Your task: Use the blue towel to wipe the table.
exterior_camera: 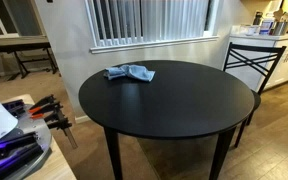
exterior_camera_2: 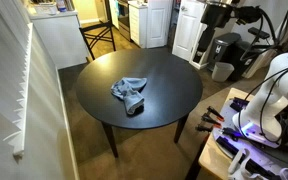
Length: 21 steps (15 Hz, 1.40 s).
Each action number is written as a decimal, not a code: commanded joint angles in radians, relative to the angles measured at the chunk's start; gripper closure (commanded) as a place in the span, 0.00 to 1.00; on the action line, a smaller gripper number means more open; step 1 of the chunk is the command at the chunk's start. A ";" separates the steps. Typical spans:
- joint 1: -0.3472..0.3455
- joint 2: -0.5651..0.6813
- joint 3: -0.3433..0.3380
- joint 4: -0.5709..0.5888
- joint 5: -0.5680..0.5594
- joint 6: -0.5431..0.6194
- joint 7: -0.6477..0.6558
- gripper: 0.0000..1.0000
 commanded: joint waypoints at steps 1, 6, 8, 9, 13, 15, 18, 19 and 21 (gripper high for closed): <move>-0.018 -0.001 0.013 0.003 0.009 -0.007 -0.009 0.00; -0.018 -0.001 0.013 0.003 0.009 -0.007 -0.009 0.00; -0.013 0.051 0.005 0.028 0.011 -0.003 -0.038 0.00; -0.030 0.112 0.009 0.048 0.002 0.023 -0.029 0.00; -0.054 0.335 0.009 0.116 -0.009 0.138 -0.045 0.00; -0.062 0.461 0.014 0.167 -0.018 0.202 -0.037 0.00; -0.071 0.664 0.017 0.262 -0.042 0.314 -0.029 0.00; -0.073 0.734 0.017 0.300 -0.050 0.353 -0.023 0.00; -0.076 0.844 0.014 0.361 -0.064 0.432 0.001 0.00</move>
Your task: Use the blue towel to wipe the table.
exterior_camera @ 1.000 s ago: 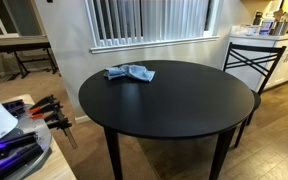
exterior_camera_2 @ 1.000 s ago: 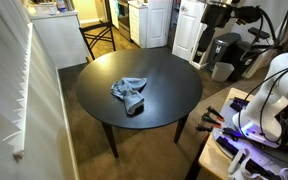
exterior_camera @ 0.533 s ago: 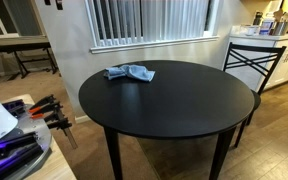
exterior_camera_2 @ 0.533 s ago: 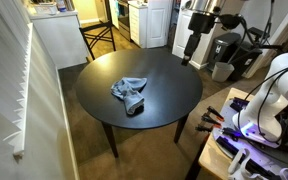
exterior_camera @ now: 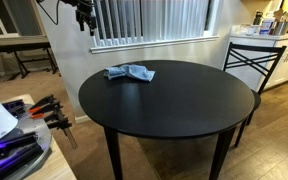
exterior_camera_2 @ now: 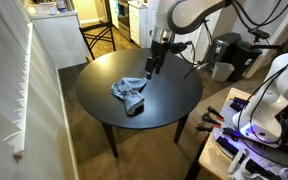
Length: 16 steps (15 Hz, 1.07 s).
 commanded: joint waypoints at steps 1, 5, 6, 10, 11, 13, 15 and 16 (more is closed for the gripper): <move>-0.018 0.211 0.009 0.135 -0.045 0.112 0.026 0.00; 0.007 0.339 -0.031 0.197 -0.212 0.276 0.135 0.00; 0.023 0.360 -0.059 0.205 -0.290 0.311 0.186 0.00; 0.019 0.387 -0.074 0.220 -0.347 0.307 0.221 0.00; 0.024 0.399 -0.084 0.231 -0.363 0.306 0.236 0.00; 0.026 0.410 -0.088 0.244 -0.369 0.305 0.240 0.00; 0.027 0.411 -0.088 0.247 -0.369 0.304 0.240 0.00; 0.028 0.411 -0.088 0.248 -0.370 0.304 0.240 0.00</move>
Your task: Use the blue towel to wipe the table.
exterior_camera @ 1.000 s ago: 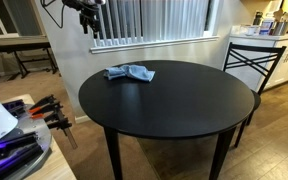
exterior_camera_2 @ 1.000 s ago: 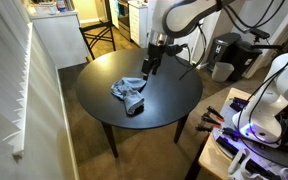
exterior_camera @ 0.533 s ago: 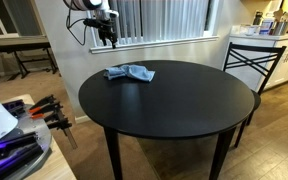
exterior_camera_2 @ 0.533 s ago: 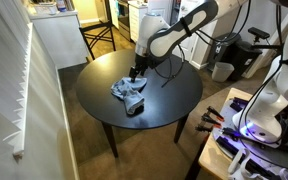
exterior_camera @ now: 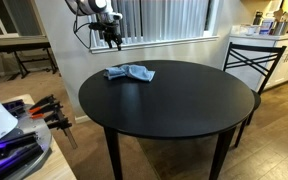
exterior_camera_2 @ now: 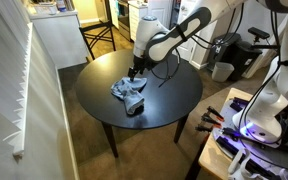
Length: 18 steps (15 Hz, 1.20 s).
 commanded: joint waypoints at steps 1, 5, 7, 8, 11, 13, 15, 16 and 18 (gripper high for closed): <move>-0.006 0.000 0.006 0.001 -0.003 -0.002 0.001 0.00; 0.071 0.097 -0.075 0.114 -0.083 -0.076 0.239 0.00; 0.090 0.179 -0.088 0.211 -0.065 -0.147 0.339 0.00; 0.090 0.214 -0.085 0.255 -0.035 -0.182 0.373 0.00; 0.092 0.345 -0.087 0.409 0.002 -0.263 0.496 0.00; 0.088 0.433 -0.096 0.510 0.013 -0.301 0.580 0.00; 0.076 0.517 -0.100 0.611 0.036 -0.350 0.652 0.00; 0.067 0.555 -0.100 0.662 0.052 -0.382 0.681 0.00; 0.050 0.623 -0.096 0.760 0.086 -0.443 0.745 0.00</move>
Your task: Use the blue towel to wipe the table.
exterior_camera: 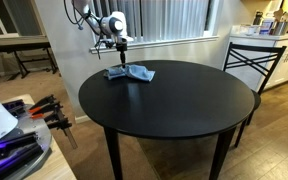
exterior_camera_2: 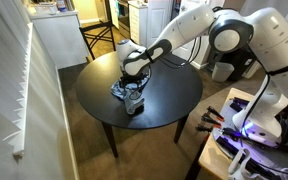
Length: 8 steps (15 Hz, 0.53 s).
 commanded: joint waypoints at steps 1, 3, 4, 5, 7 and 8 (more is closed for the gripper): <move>-0.032 0.130 0.008 0.204 0.070 -0.124 0.118 0.00; -0.046 0.175 0.013 0.275 0.092 -0.159 0.165 0.26; -0.051 0.191 0.016 0.304 0.101 -0.174 0.186 0.33; -0.056 0.208 0.018 0.332 0.107 -0.184 0.206 0.40; -0.064 0.234 0.023 0.376 0.120 -0.202 0.242 0.53; -0.066 0.247 0.024 0.399 0.122 -0.212 0.265 0.59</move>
